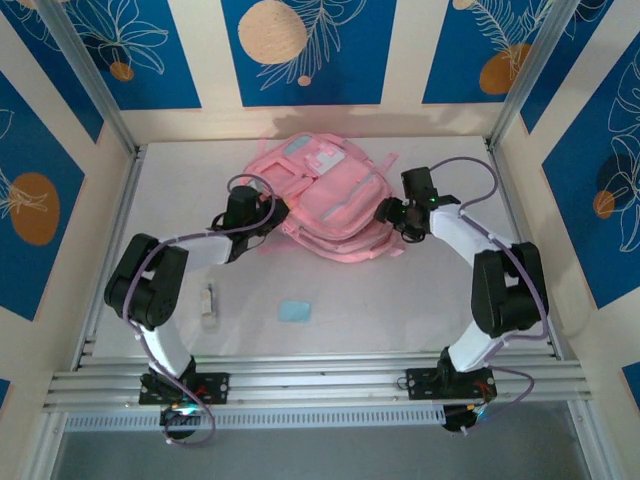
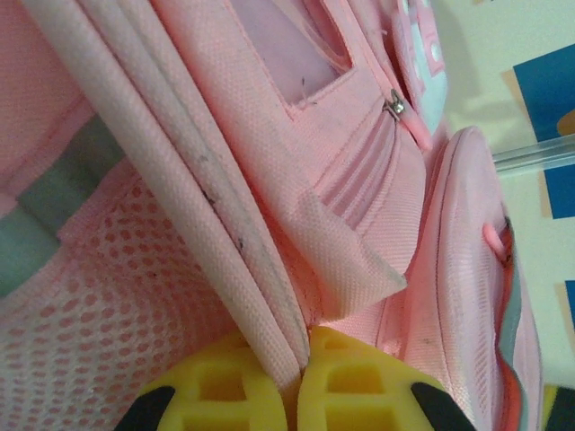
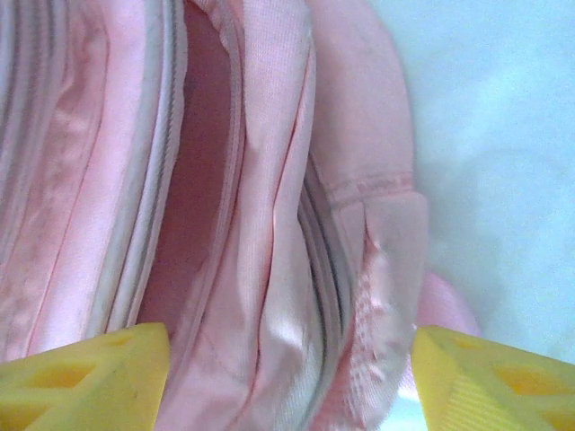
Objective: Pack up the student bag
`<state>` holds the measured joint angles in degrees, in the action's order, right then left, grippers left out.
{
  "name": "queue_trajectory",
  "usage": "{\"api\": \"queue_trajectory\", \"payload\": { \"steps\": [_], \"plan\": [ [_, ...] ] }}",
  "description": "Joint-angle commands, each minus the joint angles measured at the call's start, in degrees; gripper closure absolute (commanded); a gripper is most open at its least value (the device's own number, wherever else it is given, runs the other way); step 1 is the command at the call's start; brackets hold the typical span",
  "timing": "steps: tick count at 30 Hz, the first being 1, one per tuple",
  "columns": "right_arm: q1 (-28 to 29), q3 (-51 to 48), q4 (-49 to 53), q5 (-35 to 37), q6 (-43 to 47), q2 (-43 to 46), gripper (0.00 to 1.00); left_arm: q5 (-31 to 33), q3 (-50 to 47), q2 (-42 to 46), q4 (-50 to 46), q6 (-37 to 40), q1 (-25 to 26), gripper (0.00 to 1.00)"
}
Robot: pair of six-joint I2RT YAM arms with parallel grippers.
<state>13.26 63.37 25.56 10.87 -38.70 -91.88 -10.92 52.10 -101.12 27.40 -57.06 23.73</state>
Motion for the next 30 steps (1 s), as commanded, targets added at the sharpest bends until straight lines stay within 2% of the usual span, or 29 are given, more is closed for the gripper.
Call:
{"api": "queue_trajectory", "payload": {
  "steps": [1,7,13,16,23,30],
  "plan": [
    [3.05,-0.16,8.4,3.98,1.26,7.61,0.29,-1.99,-0.1,2.47,7.12,-2.32,2.28,1.0],
    [13.3,2.39,5.81,-0.59,-6.45,11.04,0.39,0.76,-0.23,3.38,9.3,-2.83,3.5,1.0],
    [24.06,5.57,-1.25,0.67,-13.45,6.83,0.45,3.14,-2.01,5.03,10.69,-3.0,4.27,1.0],
    [27.46,5.85,-5.51,1.19,-16.12,3.96,0.51,3.31,-2.68,5.28,11.52,-3.47,4.4,1.0],
    [30.18,6.47,-14.37,0.74,-18.96,-3.81,0.64,3.1,-4.01,5.49,13.26,-4.42,4.49,1.0],
    [30.33,7.62,-17.21,3.11,-21.96,-10.79,0.64,2.69,-4.69,5.69,14.13,-4.88,4.71,1.0]
  ]
}}
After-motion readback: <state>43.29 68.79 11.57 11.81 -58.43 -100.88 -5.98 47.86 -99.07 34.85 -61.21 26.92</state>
